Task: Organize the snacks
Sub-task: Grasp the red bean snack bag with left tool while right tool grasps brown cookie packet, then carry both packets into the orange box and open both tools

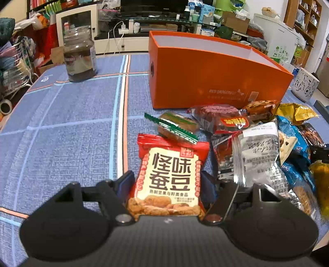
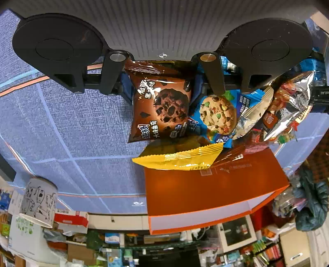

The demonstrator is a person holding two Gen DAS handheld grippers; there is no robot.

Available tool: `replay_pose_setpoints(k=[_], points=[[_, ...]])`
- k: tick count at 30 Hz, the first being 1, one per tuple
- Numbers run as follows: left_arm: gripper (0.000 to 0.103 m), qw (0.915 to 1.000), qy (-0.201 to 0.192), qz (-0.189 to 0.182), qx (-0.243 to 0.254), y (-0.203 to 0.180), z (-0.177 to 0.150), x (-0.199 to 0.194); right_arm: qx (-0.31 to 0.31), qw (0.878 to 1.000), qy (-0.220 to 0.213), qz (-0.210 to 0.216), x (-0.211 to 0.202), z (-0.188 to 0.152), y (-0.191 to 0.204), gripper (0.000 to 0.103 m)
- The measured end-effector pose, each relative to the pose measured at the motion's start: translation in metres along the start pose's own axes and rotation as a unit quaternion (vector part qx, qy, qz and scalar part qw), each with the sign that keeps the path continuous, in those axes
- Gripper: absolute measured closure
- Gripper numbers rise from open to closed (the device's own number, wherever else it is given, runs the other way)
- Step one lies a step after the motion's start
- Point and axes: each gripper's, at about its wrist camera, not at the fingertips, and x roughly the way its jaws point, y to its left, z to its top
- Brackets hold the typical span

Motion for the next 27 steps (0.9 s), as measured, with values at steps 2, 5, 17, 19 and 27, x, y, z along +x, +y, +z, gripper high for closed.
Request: replay_pose_setpoints(k=[2, 5, 17, 19, 27], points=[[0.04, 1.0, 0.003, 0.003, -0.004, -0.001, 0.0, -0.002, 0.0, 1.0, -0.005, 0.003, -0.003, 0.001, 0.001, 0.065], [0.045, 0.9999, 0.002, 0.01, -0.003, -0.003, -0.002, -0.007, -0.008, 1.0, -0.018, 0.007, -0.009, 0.001, 0.002, 0.066], [0.048, 0.9987, -0.044, 0.026, -0.003, -0.005, 0.005, -0.042, -0.063, 0.996, -0.056, 0.013, -0.039, 0.0, 0.022, 0.068], [0.048, 0.9984, -0.05, 0.024, -0.005, -0.005, 0.005, -0.047, -0.076, 0.995, -0.068, 0.016, -0.047, -0.002, 0.027, 0.068], [0.048, 0.9979, -0.061, 0.019, -0.011, -0.009, 0.009, -0.056, -0.11, 0.988, -0.106, 0.009, -0.063, -0.003, 0.034, 0.068]])
